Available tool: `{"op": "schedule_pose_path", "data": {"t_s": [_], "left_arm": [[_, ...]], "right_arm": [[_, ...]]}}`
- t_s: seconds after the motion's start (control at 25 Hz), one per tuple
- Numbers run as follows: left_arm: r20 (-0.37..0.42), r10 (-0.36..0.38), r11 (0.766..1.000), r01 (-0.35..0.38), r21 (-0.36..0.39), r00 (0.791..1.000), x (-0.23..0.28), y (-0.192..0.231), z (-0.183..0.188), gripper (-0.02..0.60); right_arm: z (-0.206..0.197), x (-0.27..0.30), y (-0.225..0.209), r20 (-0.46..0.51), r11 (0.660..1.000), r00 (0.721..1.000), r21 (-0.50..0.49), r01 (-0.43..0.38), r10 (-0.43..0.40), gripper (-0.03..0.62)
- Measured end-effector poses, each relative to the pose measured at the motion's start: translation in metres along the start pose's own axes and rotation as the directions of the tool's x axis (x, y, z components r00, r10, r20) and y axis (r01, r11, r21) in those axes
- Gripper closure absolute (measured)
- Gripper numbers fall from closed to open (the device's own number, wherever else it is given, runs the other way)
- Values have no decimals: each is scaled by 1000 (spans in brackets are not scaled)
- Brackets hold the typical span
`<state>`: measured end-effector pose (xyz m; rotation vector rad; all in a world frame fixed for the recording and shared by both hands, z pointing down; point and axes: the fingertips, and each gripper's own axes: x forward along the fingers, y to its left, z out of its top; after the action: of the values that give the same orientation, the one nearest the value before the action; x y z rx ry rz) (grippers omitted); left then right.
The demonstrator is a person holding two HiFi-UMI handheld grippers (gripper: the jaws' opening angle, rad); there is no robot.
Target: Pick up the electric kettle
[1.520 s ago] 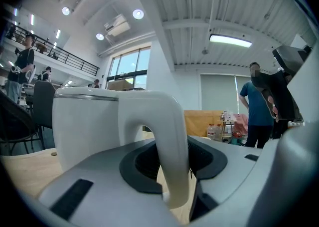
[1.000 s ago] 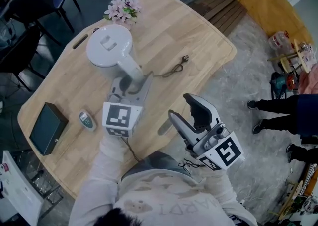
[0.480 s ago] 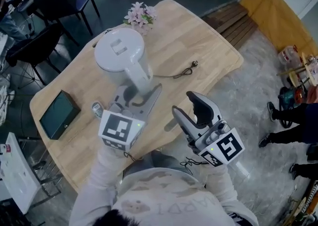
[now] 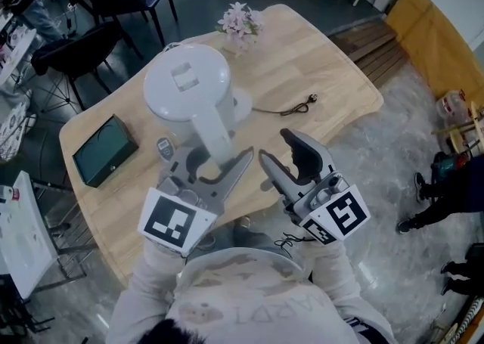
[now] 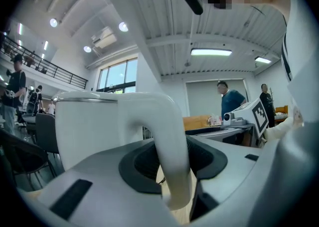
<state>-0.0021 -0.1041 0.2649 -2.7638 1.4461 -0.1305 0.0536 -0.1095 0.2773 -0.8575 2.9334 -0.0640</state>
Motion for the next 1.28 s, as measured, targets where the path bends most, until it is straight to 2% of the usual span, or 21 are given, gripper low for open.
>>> {"op": "schedule_pose_path", "data": {"t_s": [0.28,0.68,0.96,1.28], "left_arm": [[6,20,1000,-20,-12,1000,-37,10,10,330],[1,29,1000,-29,0,1000,-43,14,16,330],[2,23,1000,-23,-12,1000,-42,14,12,328],[-8,38,999,-38,-4,999,-37,21,7,328]], "right_arm": [[6,24,25,14,999,999,-8,-40,40,378],[15,38,23,15,998,998,-13,-57,57,377],[15,45,23,12,996,998,-56,-65,66,389],[10,51,16,8,996,997,-38,-77,77,396]]}}
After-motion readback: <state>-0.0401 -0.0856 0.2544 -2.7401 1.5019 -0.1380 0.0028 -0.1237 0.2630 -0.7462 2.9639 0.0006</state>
